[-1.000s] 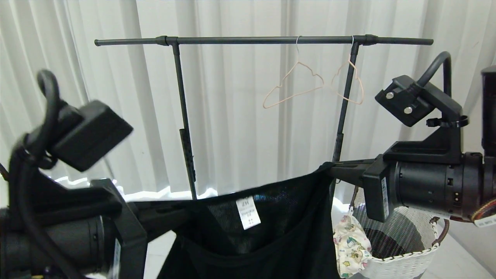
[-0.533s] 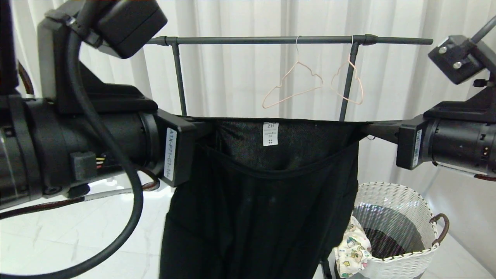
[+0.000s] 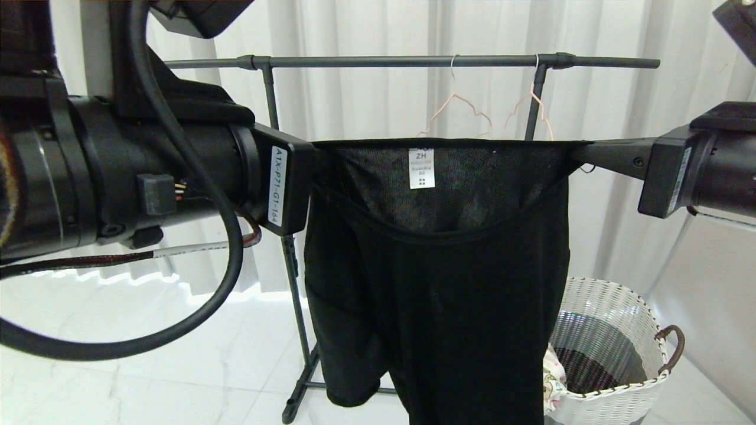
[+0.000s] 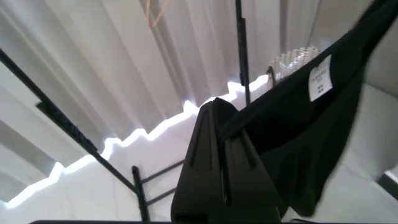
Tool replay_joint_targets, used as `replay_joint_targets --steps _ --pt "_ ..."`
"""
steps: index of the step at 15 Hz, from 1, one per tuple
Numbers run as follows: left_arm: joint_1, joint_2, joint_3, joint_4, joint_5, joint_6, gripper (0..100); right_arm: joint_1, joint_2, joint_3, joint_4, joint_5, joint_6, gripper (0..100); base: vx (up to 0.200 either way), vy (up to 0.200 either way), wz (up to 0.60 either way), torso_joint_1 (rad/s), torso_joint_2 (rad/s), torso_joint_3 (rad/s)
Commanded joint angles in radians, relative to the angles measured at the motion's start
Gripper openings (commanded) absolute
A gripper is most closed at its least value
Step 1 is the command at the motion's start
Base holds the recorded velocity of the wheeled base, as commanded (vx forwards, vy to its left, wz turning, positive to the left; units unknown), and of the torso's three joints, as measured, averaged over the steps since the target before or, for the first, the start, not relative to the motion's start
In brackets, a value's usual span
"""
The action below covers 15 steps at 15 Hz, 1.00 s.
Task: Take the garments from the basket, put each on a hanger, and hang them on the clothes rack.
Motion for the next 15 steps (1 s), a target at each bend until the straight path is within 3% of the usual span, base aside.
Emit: replay_joint_targets --steps 1,6,8,10,13,15 --pt "0.035 0.002 -0.008 0.0 -0.025 0.013 0 -0.001 -0.004 0.0 0.001 0.0 0.0 0 0.0 0.0 0.0 0.0 0.0 0.0" --pt "0.035 -0.003 -0.003 0.0 -0.043 0.012 0 -0.002 -0.003 0.003 0.007 0.0 0.0 0 0.0 0.0 0.0 0.0 0.0 0.0" --pt "0.034 0.0 -0.008 -0.002 -0.052 0.012 0 -0.002 -0.029 0.003 0.068 0.008 0.003 0 0.0 0.0 0.0 0.0 0.0 0.0" --pt "0.035 0.011 -0.01 -0.023 -0.104 0.015 0 0.001 -0.078 0.01 0.137 0.089 0.001 0 0.0 0.0 0.0 0.0 0.0 0.0" --pt "0.035 0.092 -0.037 -0.134 -0.132 0.047 0 0.015 -0.162 0.01 0.271 0.183 0.001 0 0.0 0.0 0.0 0.0 0.0 0.0" --pt "0.032 0.148 -0.066 -0.161 -0.138 0.049 0 0.077 -0.193 0.014 0.315 0.21 0.001 0 0.0 0.0 0.0 0.0 0.0 0.0"
